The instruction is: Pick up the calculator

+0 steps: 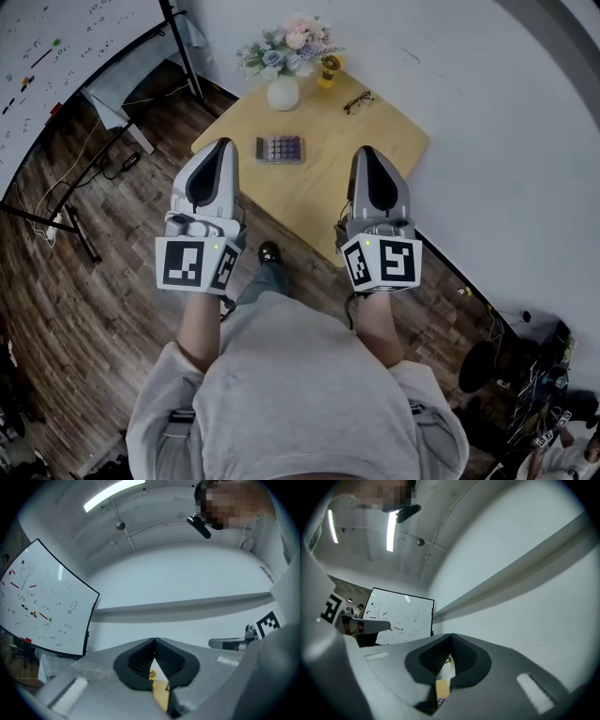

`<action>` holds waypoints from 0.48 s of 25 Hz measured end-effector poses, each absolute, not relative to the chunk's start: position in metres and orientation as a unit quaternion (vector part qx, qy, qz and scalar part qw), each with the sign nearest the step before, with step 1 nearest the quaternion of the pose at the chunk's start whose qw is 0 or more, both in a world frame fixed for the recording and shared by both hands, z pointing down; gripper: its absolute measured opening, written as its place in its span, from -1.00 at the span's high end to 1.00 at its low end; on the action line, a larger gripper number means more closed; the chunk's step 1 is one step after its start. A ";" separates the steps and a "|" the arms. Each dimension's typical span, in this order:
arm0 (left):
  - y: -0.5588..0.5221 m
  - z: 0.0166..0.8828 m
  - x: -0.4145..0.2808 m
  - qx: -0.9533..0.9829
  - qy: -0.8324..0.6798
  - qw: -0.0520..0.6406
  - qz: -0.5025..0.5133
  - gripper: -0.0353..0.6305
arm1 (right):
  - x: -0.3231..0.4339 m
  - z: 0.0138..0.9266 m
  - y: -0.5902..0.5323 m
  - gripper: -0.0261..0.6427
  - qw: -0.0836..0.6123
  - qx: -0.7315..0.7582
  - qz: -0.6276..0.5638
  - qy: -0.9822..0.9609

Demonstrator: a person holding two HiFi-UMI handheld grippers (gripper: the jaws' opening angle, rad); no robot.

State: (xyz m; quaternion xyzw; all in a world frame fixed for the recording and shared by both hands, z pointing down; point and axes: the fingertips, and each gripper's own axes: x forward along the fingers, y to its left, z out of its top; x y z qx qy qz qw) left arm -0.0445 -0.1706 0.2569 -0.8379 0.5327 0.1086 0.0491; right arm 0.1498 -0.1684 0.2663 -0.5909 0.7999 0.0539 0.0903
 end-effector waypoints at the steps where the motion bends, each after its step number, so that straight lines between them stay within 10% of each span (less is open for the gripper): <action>1: -0.177 0.257 -0.043 -0.839 0.531 0.047 0.109 0.88 | 0.151 0.267 -0.175 0.91 0.089 -0.592 0.053 0.800; 12: -0.254 0.260 -0.036 -0.841 0.530 0.040 0.097 0.88 | 0.158 0.267 -0.251 0.91 0.088 -0.594 0.045 0.798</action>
